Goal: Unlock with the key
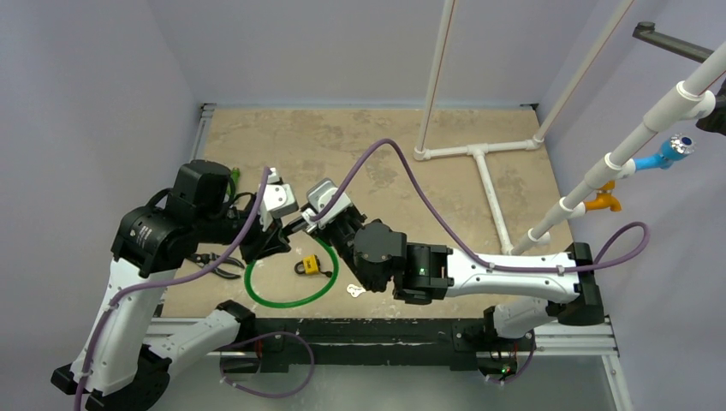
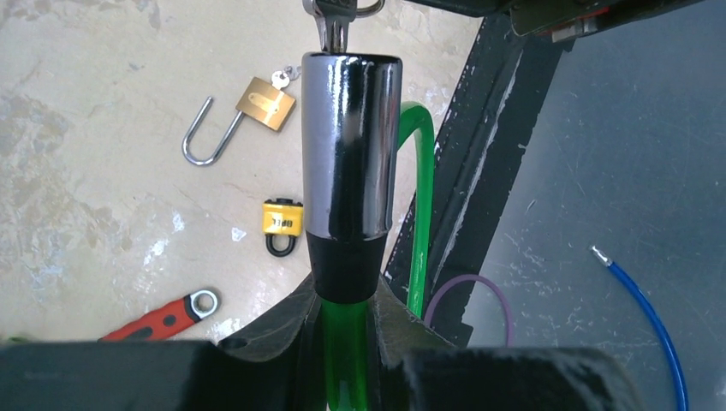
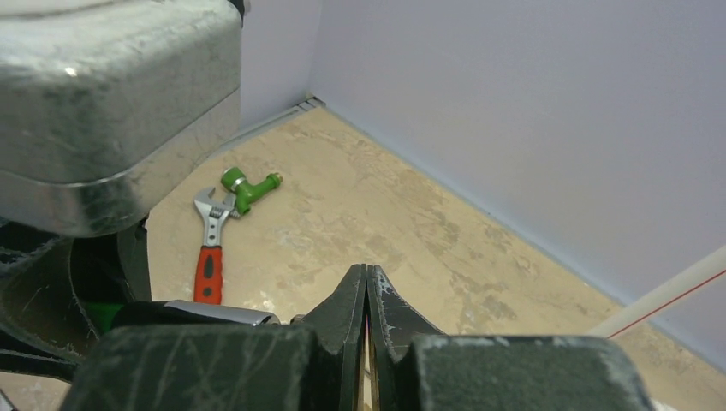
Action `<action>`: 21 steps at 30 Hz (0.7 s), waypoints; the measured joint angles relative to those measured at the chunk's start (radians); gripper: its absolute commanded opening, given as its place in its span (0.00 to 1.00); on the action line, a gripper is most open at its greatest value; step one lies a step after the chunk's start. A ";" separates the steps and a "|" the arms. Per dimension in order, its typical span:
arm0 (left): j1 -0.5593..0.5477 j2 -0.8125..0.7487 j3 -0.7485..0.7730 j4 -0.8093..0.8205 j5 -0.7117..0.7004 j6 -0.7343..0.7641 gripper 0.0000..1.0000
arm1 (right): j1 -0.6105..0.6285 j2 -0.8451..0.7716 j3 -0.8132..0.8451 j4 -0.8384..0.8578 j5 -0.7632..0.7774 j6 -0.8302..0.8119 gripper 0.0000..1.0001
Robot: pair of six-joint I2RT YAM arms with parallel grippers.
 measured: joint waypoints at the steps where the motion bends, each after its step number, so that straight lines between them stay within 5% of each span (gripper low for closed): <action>1: 0.000 -0.001 0.000 -0.007 0.000 0.001 0.00 | 0.002 0.000 -0.002 -0.002 -0.005 0.006 0.00; 5: 0.000 -0.003 0.000 -0.034 -0.005 0.015 0.00 | 0.003 -0.016 -0.018 -0.020 -0.049 0.045 0.04; 8: 0.000 -0.003 0.000 -0.040 -0.007 0.052 0.00 | -0.002 -0.045 -0.018 -0.083 -0.089 0.085 0.37; 11: -0.002 -0.005 -0.001 -0.032 -0.003 0.103 0.00 | -0.072 -0.116 -0.021 -0.179 -0.211 0.141 0.53; 21: -0.005 -0.018 -0.010 0.066 0.084 0.190 0.00 | -0.406 -0.398 -0.070 -0.315 -0.819 0.360 0.57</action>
